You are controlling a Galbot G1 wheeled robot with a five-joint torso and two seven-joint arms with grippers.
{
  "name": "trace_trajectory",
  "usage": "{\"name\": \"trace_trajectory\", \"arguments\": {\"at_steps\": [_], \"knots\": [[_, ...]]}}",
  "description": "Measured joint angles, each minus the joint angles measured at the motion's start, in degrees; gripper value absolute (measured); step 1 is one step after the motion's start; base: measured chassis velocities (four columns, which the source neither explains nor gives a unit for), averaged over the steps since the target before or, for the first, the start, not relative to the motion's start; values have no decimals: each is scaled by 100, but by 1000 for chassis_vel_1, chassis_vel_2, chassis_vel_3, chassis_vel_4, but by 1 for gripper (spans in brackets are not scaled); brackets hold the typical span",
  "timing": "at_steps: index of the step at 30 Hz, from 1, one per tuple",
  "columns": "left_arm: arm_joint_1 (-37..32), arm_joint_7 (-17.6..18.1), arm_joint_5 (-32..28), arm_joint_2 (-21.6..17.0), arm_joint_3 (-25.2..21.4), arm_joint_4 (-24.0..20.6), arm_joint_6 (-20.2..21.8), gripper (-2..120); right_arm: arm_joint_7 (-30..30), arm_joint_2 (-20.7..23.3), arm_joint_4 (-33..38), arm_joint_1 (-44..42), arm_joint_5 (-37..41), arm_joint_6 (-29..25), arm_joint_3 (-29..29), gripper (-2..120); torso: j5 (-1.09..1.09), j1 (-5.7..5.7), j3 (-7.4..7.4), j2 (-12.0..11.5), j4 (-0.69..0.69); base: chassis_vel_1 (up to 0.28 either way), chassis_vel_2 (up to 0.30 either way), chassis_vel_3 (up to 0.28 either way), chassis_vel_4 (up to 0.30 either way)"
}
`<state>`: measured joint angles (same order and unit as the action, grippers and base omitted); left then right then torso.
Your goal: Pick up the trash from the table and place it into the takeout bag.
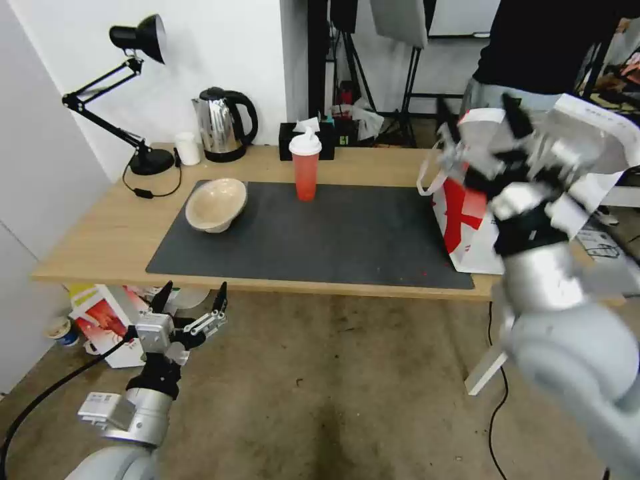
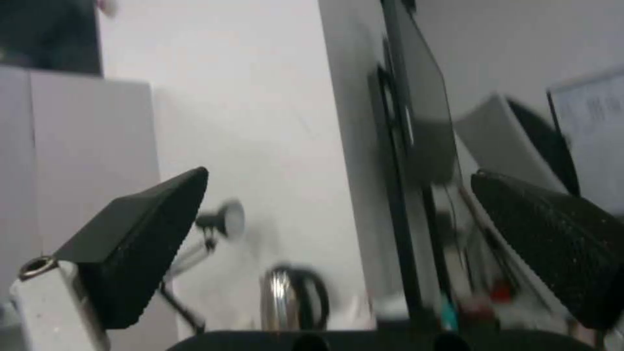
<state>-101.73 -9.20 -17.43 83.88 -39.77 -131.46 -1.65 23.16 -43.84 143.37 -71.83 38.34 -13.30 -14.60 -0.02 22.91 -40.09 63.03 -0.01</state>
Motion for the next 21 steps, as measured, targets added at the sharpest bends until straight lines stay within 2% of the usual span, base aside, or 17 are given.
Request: {"name": "trace_trajectory", "arguments": {"at_steps": [8,17,20,21], "knots": [[-14,-36,-5,-61,15,18,-21,100,379,-266,25,-1524,-972,-13,288,100,2,0,0,0,1,0,0,0,0],[23,-39,-12,-86,54,44,-9,100,944,-392,-84,-2253,-1812,118,496,100,2,0,0,-1,0,0,0,0,0],[41,-40,-13,-84,69,78,0,100,1588,-454,-306,-2472,-2271,381,606,100,2,1,-1,-1,1,0,0,0,0],[41,-40,-13,-84,69,78,0,100,1588,-454,-306,-2472,-2271,381,606,100,2,1,-1,-1,1,0,0,0,0]]}}
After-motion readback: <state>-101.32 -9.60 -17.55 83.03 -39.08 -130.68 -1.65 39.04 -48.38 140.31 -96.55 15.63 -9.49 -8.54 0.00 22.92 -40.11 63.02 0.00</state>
